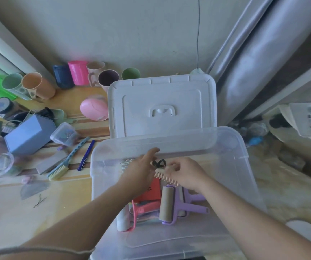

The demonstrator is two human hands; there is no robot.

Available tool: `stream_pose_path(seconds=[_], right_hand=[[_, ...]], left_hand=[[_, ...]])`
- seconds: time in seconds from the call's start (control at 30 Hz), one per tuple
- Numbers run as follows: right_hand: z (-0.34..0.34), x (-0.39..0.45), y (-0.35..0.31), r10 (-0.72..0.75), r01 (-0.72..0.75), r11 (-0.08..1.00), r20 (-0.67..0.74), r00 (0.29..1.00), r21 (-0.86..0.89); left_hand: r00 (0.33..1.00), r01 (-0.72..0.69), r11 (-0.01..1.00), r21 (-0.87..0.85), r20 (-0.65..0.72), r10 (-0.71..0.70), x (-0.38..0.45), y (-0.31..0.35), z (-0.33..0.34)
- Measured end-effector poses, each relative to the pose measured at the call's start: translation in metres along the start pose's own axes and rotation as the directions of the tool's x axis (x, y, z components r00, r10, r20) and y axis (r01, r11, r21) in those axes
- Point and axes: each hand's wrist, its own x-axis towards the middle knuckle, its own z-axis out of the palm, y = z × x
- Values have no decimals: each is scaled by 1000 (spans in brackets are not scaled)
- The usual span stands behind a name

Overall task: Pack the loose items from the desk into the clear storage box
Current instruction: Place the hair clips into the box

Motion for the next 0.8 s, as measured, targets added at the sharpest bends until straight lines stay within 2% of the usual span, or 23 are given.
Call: stream_pose_path(seconds=[0.03,0.1,0.17,0.23,0.3,0.4,0.47,0.57,0.67,0.73,0.8], right_hand=[[-1,5,8,82,-76,982,-29,996,173],[-2,15,21,243,-187,856,-55,968,482],[0,29,35,371,-250,784,-105,923,569],[9,40,40,406,-266,736,-92,909,622],[20,49,42,380,-247,787,-129,916,565],[30,48,43,301,-222,922,-224,927,318],[36,48,47,255,-211,956,-229,939,202],[45,48,46,221,-184,958,-158,962,222],[39,41,37,172,-147,978,-170,970,147],[30,36,34,97,-103,994,-183,978,-26],[21,27,30,-48,-18,949,-199,979,-316]], left_hand=[[999,3,1000,-5,-37,-3,-2,-4,-3],[994,2,1000,1,-108,-1,-9,-9,-12],[990,11,1000,27,-144,-7,-17,-12,-22],[992,28,997,79,-126,-18,-24,-14,-27],[997,39,992,120,-74,-30,-29,-17,-26],[999,43,990,136,6,-44,-33,-18,-17],[996,56,987,150,57,-65,-35,-17,-11],[994,36,987,156,93,-51,-35,-16,-4],[995,-9,982,189,103,-11,-36,-15,-3],[997,-48,970,240,75,31,-39,-17,-6],[996,-83,954,289,0,87,-42,-19,-11]])
